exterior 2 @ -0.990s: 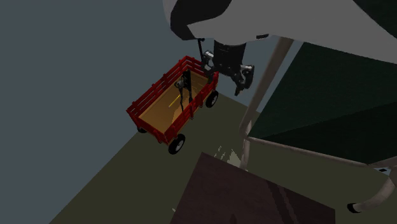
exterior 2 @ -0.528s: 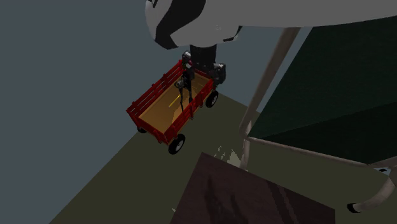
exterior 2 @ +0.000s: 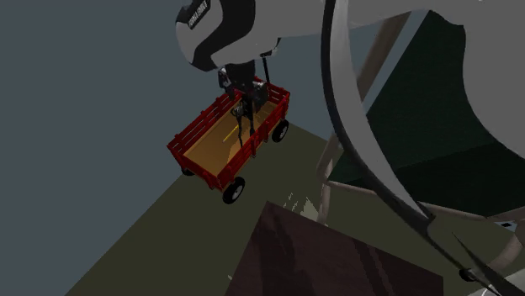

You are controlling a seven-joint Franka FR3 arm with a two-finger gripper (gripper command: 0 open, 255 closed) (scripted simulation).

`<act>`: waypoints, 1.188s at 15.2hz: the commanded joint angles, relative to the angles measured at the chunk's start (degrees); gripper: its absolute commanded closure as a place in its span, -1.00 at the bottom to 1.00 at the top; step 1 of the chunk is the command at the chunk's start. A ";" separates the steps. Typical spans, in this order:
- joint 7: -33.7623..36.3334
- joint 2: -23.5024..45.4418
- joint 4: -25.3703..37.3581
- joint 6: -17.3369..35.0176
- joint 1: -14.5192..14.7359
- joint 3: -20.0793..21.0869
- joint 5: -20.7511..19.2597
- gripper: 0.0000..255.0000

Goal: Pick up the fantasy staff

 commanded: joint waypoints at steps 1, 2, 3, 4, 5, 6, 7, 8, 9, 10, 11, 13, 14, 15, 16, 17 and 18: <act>2.30 4.85 4.58 -0.13 2.14 -0.65 -2.70 -1.00; 3.27 7.07 6.89 -0.36 3.31 -1.01 -3.79 -1.00; 3.55 7.81 7.70 -0.44 3.78 -1.21 -4.10 -1.00; 3.71 8.24 7.49 0.15 3.90 -1.38 -4.36 -1.00; 3.89 8.67 7.31 0.72 4.01 -1.54 -4.63 -1.00; 4.06 9.11 7.13 1.30 4.12 -1.70 -4.90 -1.00; 4.24 9.56 6.97 1.87 4.23 -1.87 -5.18 -1.00; 4.42 10.02 6.82 2.43 4.35 -2.04 -5.46 -1.00; 4.60 10.48 6.68 2.99 4.47 -2.21 -5.75 -1.00; 4.89 11.23 6.49 3.86 4.67 -2.50 -6.20 -1.00; 4.89 11.23 6.49 3.86 4.67 -2.50 -6.20 -1.00; 4.94 11.23 6.52 3.83 4.72 -2.48 -6.20 1.00; 4.93 11.17 6.47 3.82 4.69 -2.47 -6.17 1.00; 4.94 11.19 6.49 3.82 4.71 -2.47 -6.18 1.00; 4.94 11.20 6.50 3.81 4.72 -2.47 -6.18 1.00; 4.95 11.20 6.49 3.83 4.71 -2.47 -6.18 1.00; 4.94 11.20 6.49 3.82 4.71 -2.47 -6.18 1.00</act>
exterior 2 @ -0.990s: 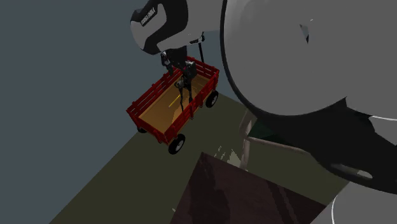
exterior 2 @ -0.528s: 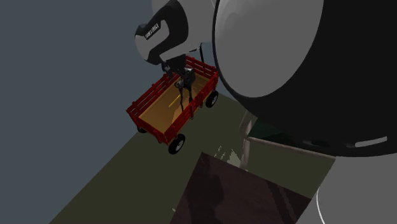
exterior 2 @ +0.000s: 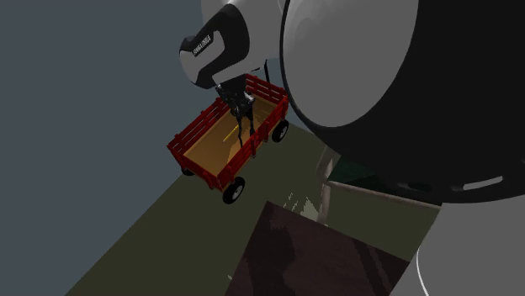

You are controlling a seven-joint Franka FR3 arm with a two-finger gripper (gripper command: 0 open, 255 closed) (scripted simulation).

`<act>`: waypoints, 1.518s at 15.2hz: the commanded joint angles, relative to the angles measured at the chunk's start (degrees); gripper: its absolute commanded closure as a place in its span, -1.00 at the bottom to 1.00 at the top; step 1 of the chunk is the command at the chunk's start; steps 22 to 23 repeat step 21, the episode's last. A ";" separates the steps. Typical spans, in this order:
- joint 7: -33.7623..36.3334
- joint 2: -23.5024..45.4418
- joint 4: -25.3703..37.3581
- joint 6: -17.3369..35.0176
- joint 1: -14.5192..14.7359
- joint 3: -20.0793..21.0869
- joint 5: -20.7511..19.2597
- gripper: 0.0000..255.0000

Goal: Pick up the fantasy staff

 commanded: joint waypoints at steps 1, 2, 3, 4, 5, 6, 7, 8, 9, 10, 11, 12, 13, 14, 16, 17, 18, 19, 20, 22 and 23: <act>0.00 0.01 -0.03 0.00 0.00 0.00 0.00 1.00; 0.00 0.01 -0.04 0.00 -0.01 -0.01 0.00 1.00; 0.00 0.00 -0.04 0.00 -0.01 0.00 0.01 1.00; -0.05 0.07 -0.01 0.03 -0.04 -0.04 -0.02 1.00; -0.24 -0.41 0.10 -0.52 -0.17 0.15 0.27 1.00; -0.42 -0.88 0.24 -1.08 -0.29 0.33 0.55 1.00; -0.59 -1.34 0.38 -1.64 -0.41 0.50 0.83 1.00; -0.77 -1.80 0.53 -2.21 -0.53 0.67 1.11 1.00; -0.95 -2.24 0.70 -2.78 -0.64 0.84 1.39 1.00; -1.12 -2.68 0.88 -3.35 -0.75 1.00 1.66 1.00; -1.30 -3.11 1.08 -3.93 -0.86 1.15 1.93 1.00; -1.47 -3.53 1.28 -4.52 -0.96 1.30 2.20 1.00; -1.64 -3.95 1.50 -5.11 -1.06 1.45 2.46 1.00; -1.81 -4.36 1.74 -5.70 -1.15 1.59 2.72 1.00; -2.13 -5.14 2.25 -6.90 -1.32 1.85 3.23 1.00; -2.29 -5.52 2.52 -7.51 -1.40 1.97 3.47 1.00; -2.45 -5.89 2.81 -8.13 -1.48 2.09 3.71 1.00; -2.60 -6.25 3.11 -8.74 -1.55 2.21 3.95 1.00; -2.63 -6.32 3.15 -8.83 -1.57 2.23 3.99 1.00; -2.63 -6.31 3.16 -8.84 -1.56 2.23 3.98 1.00; -2.63 -6.31 3.16 -8.84 -1.56 2.23 3.98 1.00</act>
